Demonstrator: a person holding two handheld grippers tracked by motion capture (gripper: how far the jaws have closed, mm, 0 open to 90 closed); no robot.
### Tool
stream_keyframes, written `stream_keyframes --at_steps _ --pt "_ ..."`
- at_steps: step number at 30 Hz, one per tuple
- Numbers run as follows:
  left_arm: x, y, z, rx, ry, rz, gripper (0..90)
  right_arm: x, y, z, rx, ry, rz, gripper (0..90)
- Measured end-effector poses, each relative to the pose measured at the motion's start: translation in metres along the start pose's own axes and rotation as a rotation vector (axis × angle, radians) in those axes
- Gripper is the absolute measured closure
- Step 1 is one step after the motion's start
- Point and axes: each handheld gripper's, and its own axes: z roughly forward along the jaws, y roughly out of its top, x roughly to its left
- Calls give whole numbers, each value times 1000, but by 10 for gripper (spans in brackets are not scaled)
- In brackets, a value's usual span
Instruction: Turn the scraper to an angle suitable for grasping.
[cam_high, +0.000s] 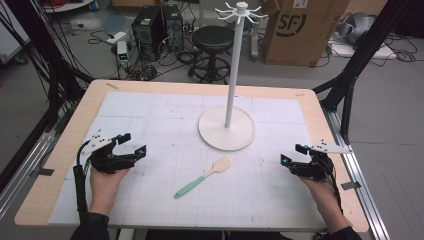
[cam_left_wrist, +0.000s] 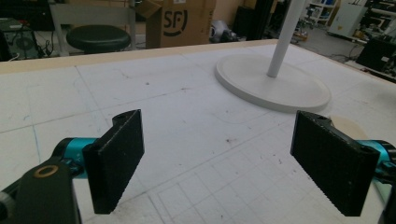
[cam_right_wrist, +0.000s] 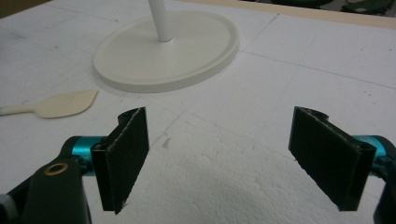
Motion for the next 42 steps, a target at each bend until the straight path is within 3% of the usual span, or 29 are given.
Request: stream_keyframes --at_steps 6,17,23,35,42 --pt "-6 3 1 -25 -33 25 178 -2 0 2 -1 8 7 192" --pt "-33 10 7 -2 -88 79 192 5 1 -2 3 -14 -36 193" --pt "-55 12 23 62 -122 101 211 4 0 0 10 -11 -31 193" --pt "-107 6 66 151 -250 137 243 3 0 2 20 -17 -33 193" --pt "-130 -1 88 234 -271 180 303 5 -1 3 26 -15 -41 194"
